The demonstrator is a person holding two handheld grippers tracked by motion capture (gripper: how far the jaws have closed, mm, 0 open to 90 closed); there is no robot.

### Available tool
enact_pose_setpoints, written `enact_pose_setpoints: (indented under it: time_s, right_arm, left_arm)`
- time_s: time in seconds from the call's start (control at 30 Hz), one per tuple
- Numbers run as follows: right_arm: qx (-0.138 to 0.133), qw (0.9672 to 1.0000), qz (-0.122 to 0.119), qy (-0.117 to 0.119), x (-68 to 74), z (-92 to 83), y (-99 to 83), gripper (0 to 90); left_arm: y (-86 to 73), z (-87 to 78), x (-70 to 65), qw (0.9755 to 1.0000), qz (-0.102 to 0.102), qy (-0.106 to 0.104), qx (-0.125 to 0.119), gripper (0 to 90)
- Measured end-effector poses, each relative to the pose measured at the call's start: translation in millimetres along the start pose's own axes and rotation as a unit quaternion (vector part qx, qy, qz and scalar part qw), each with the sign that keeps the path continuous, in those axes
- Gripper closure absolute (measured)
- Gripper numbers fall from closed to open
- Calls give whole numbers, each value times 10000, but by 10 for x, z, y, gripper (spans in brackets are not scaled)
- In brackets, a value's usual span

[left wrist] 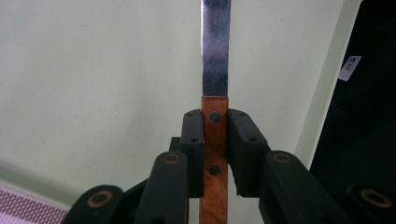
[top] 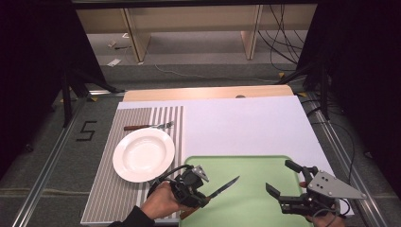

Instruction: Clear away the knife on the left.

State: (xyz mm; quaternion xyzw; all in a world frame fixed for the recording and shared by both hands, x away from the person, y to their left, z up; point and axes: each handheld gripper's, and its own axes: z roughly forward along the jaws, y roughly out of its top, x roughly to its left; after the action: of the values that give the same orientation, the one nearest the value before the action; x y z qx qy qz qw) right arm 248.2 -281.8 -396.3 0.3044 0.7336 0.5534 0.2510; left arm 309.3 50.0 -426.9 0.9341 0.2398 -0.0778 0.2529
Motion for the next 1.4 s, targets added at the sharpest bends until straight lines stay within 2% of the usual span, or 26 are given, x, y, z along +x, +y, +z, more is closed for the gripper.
enact_pose_setpoints:
  time_s: [0.13,0.2,0.37,0.53,0.87,1.0,1.2,1.23,1.3,1.4]
  right_arm:
    - [1,10000,-12,2,1,-2,0,97]
    - [-3,10000,-1,10,0,1,-1,97]
    - [5,10000,-1,23,4,4,-1,97]
    - [14,10000,-3,29,3,2,0,97]
    - [13,10000,2,39,3,1,0,97]
    - [-3,10000,-1,36,3,1,2,97]
    - [7,10000,-6,42,3,1,1,97]
    - [14,10000,-7,42,4,0,-1,97]
    - [-1,10000,-12,33,4,-2,2,97]
    - [12,10000,-14,39,4,-1,0,97]
  left_arm:
    - [16,69,-5,9997,-63,-228,-30,769]
    - [26,94,-12,9998,-36,-190,44,770]
    - [36,140,6,9997,-123,-224,66,770]
    - [48,208,30,9993,-270,-166,184,769]
    - [74,357,96,9976,-453,-208,473,769]
    - [72,400,107,9969,-539,-241,513,768]
    - [65,423,114,9970,-541,-259,494,756]
    - [66,421,115,9969,-542,-316,469,734]
    - [74,407,104,9972,-575,-272,401,610]
    - [90,357,63,9988,-390,-209,229,490]
